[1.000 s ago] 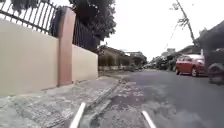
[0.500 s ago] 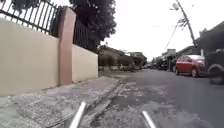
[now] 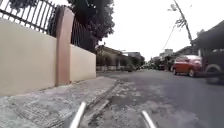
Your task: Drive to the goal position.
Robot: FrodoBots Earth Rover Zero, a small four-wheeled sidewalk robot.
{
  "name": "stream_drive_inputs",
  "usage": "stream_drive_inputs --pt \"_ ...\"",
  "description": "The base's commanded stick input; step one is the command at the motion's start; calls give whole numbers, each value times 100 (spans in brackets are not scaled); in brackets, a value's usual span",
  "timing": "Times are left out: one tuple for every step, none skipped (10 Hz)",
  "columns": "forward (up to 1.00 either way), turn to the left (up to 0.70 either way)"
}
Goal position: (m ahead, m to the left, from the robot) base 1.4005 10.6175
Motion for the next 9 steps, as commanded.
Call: stream_drive_inputs --pt "0 -85" --pt "0 -85" --pt "0 -85" --pt "0 -85" --pt "0 -85" --pt "0 -85" --pt "0 -85" --pt "0 -85" --pt "0 -85"
